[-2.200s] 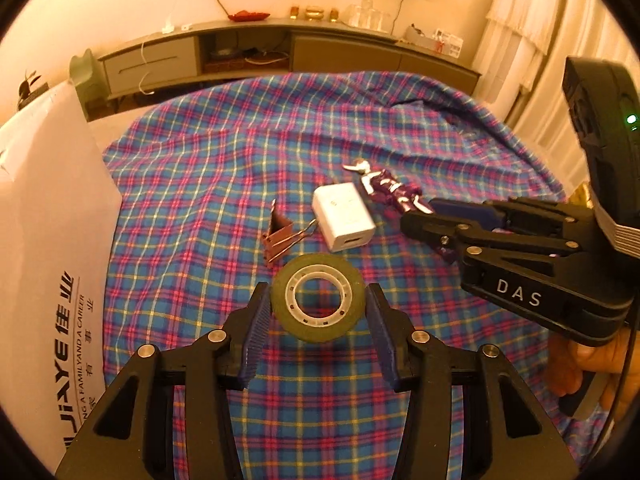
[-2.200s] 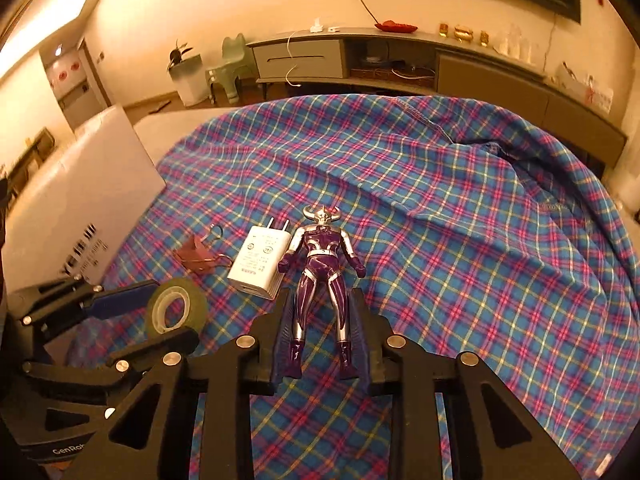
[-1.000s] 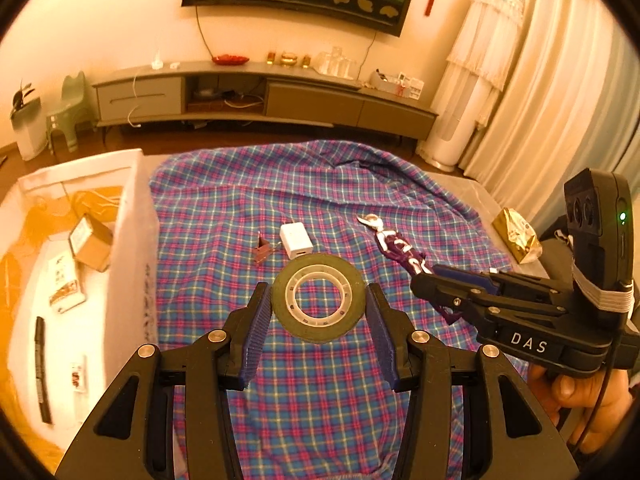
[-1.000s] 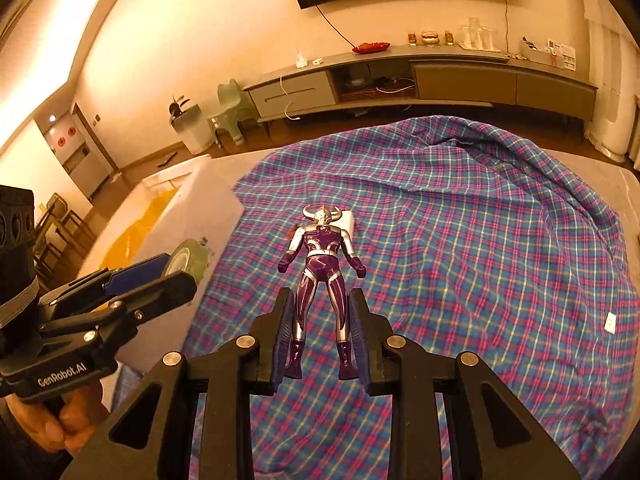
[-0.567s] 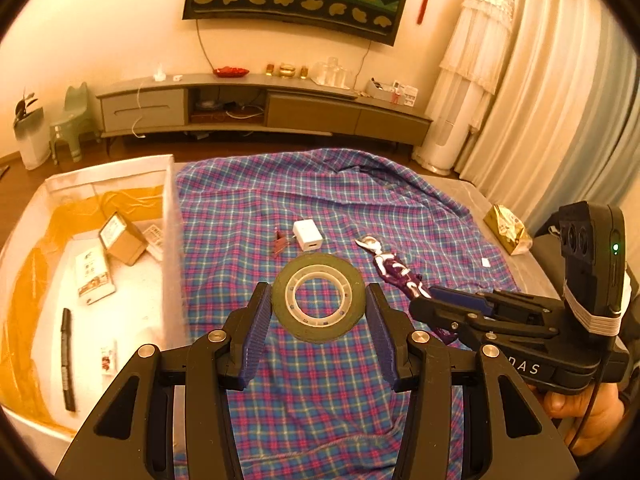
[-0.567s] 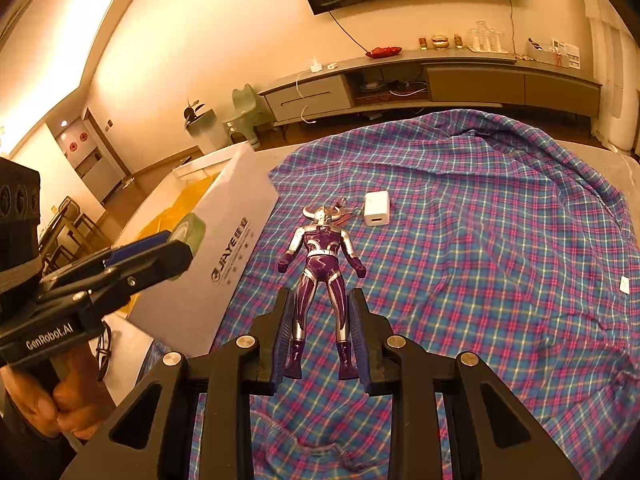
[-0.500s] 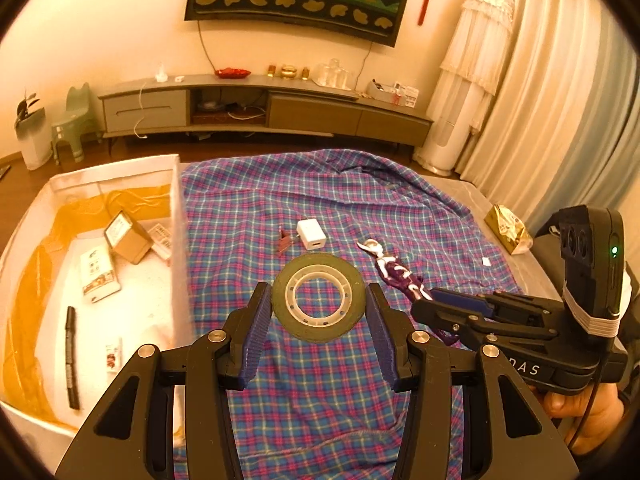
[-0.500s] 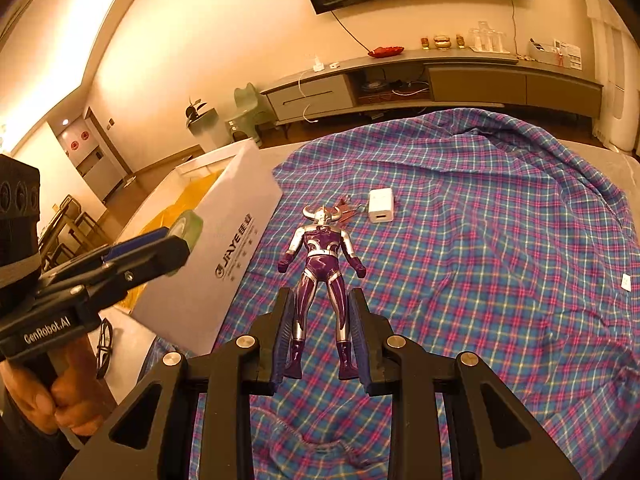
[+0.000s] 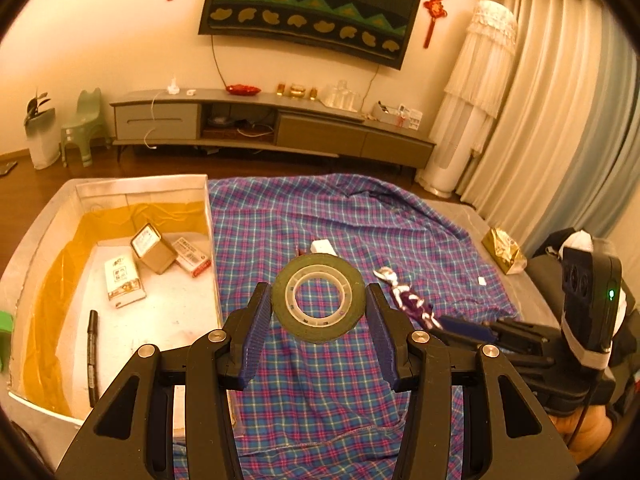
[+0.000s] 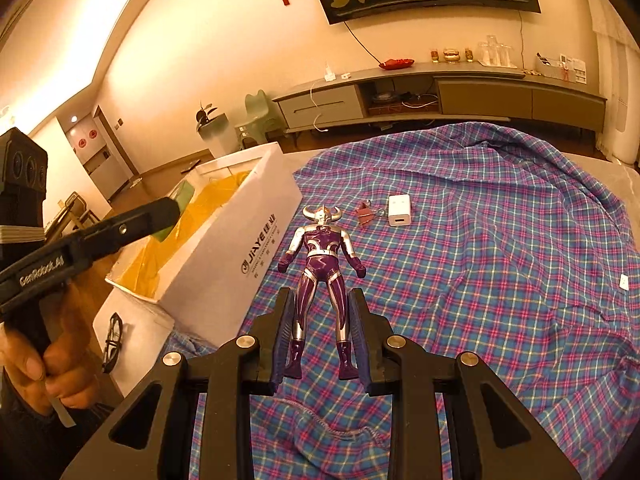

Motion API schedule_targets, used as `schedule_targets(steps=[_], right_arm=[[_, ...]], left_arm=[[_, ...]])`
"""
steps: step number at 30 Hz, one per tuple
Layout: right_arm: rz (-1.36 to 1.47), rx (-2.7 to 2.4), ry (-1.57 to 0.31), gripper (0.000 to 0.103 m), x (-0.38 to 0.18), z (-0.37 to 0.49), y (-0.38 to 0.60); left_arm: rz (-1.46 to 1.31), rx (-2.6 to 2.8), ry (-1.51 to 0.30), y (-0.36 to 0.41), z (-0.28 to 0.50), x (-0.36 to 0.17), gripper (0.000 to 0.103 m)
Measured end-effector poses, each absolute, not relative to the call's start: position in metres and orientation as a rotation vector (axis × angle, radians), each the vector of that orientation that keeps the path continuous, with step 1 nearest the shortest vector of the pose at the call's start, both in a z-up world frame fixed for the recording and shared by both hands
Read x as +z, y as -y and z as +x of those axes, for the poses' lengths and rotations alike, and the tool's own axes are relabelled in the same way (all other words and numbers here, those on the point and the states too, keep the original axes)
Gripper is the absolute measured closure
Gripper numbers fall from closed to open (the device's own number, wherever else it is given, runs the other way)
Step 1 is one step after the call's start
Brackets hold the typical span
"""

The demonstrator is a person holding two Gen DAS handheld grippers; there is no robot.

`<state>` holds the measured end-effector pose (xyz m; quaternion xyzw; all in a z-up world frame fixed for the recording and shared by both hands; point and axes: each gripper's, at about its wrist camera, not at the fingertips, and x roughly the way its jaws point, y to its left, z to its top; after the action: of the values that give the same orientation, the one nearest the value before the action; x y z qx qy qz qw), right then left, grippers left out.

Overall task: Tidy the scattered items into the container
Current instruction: 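Lift and carry the figurine and tape roll over the box with both grippers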

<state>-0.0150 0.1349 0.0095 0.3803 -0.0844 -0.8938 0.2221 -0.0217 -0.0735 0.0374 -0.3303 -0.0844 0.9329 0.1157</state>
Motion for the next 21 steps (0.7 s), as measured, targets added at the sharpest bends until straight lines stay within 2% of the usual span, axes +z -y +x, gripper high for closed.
schedule_targets(steps=[21], right_arm=[[0.956, -2.429, 0.184, 0.074, 0.055, -0.005, -0.078]], left_arm=[[-0.884, 2.783, 0.373, 0.114, -0.016, 0.055, 0.054]])
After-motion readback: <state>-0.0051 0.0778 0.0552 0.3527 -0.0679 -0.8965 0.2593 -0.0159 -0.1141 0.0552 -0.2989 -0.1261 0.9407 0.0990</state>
